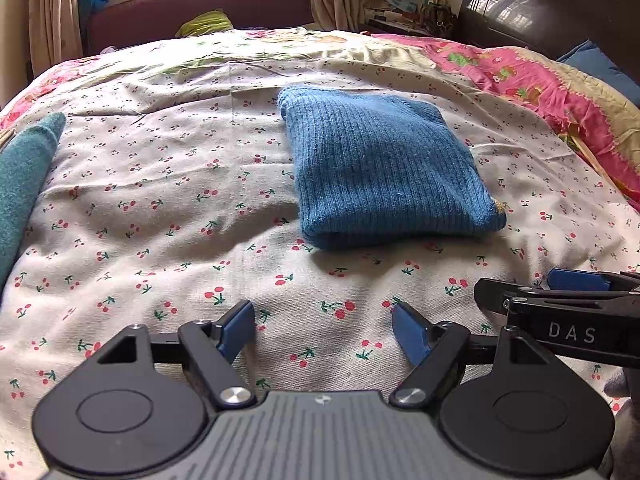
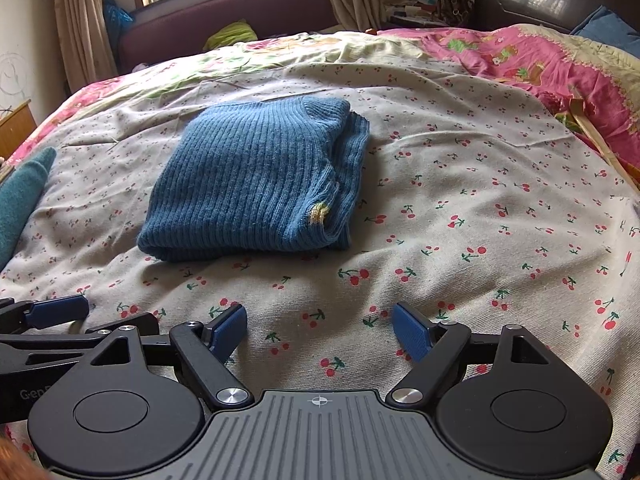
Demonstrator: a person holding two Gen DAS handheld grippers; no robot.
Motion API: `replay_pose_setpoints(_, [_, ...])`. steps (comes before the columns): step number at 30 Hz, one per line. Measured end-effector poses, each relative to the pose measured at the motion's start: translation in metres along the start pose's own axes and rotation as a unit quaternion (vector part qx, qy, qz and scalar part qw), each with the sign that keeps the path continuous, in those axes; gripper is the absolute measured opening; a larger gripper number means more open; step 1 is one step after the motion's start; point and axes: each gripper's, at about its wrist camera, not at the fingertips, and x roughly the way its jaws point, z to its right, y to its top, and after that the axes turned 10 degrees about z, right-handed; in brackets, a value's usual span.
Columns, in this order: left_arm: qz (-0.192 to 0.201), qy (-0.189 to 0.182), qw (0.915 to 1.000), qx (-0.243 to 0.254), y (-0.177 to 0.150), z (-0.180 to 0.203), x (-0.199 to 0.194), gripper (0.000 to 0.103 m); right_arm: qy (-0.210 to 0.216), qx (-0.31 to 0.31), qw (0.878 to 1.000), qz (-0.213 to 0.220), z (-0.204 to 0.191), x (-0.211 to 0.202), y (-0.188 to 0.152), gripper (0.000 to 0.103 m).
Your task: Fold small clothes
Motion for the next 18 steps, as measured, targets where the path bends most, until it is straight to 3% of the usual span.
replay_pose_setpoints(18, [0.001, 0.000, 1.0000, 0.000, -0.0001, -0.0001, -0.0004, 0.087, -0.001, -0.004, 1.000, 0.000, -0.0009, -0.0006, -0.0005, 0.082])
